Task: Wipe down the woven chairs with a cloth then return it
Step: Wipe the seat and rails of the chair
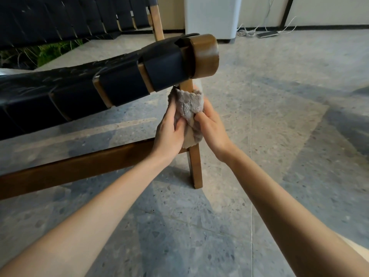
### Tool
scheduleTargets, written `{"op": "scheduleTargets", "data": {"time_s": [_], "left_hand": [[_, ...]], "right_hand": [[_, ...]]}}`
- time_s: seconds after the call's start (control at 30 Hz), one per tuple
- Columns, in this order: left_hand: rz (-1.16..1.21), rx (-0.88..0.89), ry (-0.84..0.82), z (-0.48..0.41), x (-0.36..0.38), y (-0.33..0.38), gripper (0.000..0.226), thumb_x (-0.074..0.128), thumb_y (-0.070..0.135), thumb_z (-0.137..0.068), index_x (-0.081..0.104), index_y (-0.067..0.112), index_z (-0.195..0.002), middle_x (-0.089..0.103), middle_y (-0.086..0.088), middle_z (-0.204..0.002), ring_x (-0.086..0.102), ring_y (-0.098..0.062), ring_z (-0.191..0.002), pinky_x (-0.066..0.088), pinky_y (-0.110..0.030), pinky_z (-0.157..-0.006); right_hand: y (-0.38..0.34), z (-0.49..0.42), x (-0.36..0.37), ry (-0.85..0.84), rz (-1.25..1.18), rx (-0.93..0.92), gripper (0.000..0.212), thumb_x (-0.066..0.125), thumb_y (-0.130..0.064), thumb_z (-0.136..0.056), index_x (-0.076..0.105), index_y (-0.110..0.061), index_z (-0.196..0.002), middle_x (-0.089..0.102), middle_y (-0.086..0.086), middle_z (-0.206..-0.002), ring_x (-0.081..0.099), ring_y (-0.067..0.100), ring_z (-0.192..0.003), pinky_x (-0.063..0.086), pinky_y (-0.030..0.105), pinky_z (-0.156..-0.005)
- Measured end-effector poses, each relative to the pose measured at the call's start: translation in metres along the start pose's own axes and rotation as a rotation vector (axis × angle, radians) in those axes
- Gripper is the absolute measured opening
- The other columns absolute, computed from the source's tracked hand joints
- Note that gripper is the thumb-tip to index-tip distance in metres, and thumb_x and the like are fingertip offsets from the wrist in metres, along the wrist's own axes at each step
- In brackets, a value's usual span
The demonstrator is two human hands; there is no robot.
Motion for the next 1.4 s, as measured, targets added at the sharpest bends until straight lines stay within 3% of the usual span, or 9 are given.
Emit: {"op": "scheduleTargets", "data": {"time_s": [0.23,0.43,0.57,0.73,0.8,0.93,1.17,1.27,1.4], "left_hand": [[-0.031,0.089,0.251,0.013,0.006,-0.008,0.053,0.054,0.007,-0.094,0.041,0.023,-0.142,0.055,0.001,-0.135,0.051,-0.011,-0.125,0.043,-0.032,-0.105],[-0.123,0.201,0.259,0.066,0.029,-0.042,0.065,0.061,-0.002,-0.087,0.037,0.029,-0.139,0.054,-0.001,-0.136,0.056,-0.024,-0.121,0.05,-0.043,-0.095],[-0.153,0.06,0.196,0.09,0.045,-0.075,0.065,0.06,0.007,-0.089,0.035,0.035,-0.142,0.057,0.0,-0.133,0.057,-0.017,-0.119,0.05,-0.039,-0.097],[-0.002,-0.176,0.166,0.094,0.053,-0.099,0.043,0.057,0.009,-0.092,0.052,0.02,-0.133,0.066,0.006,-0.115,0.064,-0.011,-0.107,0.051,-0.03,-0.093],[0.08,-0.227,0.11,0.085,0.053,-0.096,0.04,0.051,0.011,-0.096,0.049,0.022,-0.134,0.063,0.005,-0.12,0.06,-0.008,-0.11,0.048,-0.027,-0.094],[0.164,-0.296,0.006,0.069,0.059,-0.097,0.04,0.043,0.017,-0.099,0.039,0.019,-0.14,0.051,-0.003,-0.136,0.05,-0.015,-0.124,0.04,-0.039,-0.106],[0.063,-0.33,-0.017,0.059,0.059,-0.111,0.035,0.048,0.015,-0.097,0.048,0.019,-0.131,0.059,-0.004,-0.126,0.055,-0.016,-0.116,0.043,-0.036,-0.1],[0.006,-0.404,-0.102,0.066,0.06,-0.118,0.035,0.047,0.017,-0.098,0.047,0.017,-0.133,0.058,-0.004,-0.126,0.054,-0.018,-0.118,0.042,-0.031,-0.098],[-0.13,-0.483,-0.234,0.073,0.063,-0.127,0.04,0.043,0.015,-0.099,0.039,0.019,-0.139,0.051,-0.004,-0.136,0.046,-0.023,-0.127,0.036,-0.033,-0.103]], "right_hand": [[0.006,-0.001,-0.001,-0.005,-0.018,-0.05,0.054,0.035,-0.009,-0.096,0.039,-0.026,-0.146,0.053,-0.005,-0.14,0.05,0.018,-0.128,0.038,0.047,-0.109],[0.052,0.037,-0.003,-0.011,-0.043,0.099,0.048,0.039,-0.022,-0.098,0.04,-0.019,-0.146,0.044,-0.002,-0.148,0.04,0.01,-0.136,0.029,0.042,-0.116],[0.082,0.06,-0.003,-0.023,0.008,0.195,0.052,0.038,-0.01,-0.098,0.039,-0.028,-0.146,0.042,-0.011,-0.148,0.036,0.003,-0.137,0.027,0.04,-0.117],[0.09,0.069,-0.004,-0.051,0.04,0.28,0.073,0.038,-0.014,-0.077,0.036,-0.042,-0.145,0.049,-0.006,-0.144,0.048,0.009,-0.122,0.038,0.039,-0.108],[0.084,0.064,-0.001,-0.057,-0.023,0.263,0.073,0.039,-0.007,-0.081,0.033,-0.035,-0.148,0.044,-0.009,-0.147,0.044,0.005,-0.13,0.035,0.037,-0.112],[0.077,0.048,0.004,-0.057,-0.105,0.232,0.079,0.039,-0.004,-0.075,0.032,-0.035,-0.147,0.039,-0.004,-0.151,0.036,0.015,-0.138,0.03,0.043,-0.115],[0.098,0.049,0.005,-0.028,-0.082,0.265,0.06,0.031,-0.001,-0.093,0.036,-0.029,-0.145,0.053,-0.001,-0.135,0.054,-0.006,-0.104,0.043,0.012,-0.085],[0.112,0.061,0.005,-0.028,-0.062,0.309,0.053,0.032,-0.015,-0.095,0.036,-0.035,-0.144,0.049,-0.003,-0.143,0.049,0.005,-0.125,0.04,0.031,-0.108],[0.131,0.079,0.005,-0.029,-0.039,0.412,0.049,0.031,-0.012,-0.101,0.039,-0.037,-0.142,0.053,-0.005,-0.138,0.052,0.007,-0.123,0.041,0.038,-0.108]]}}
Point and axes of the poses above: each hand's wrist, its own z-axis away from the middle knuckle, its own x-axis out of the palm, y = z × x, the point moved 2 cm from there along -z, towards the middle knuckle
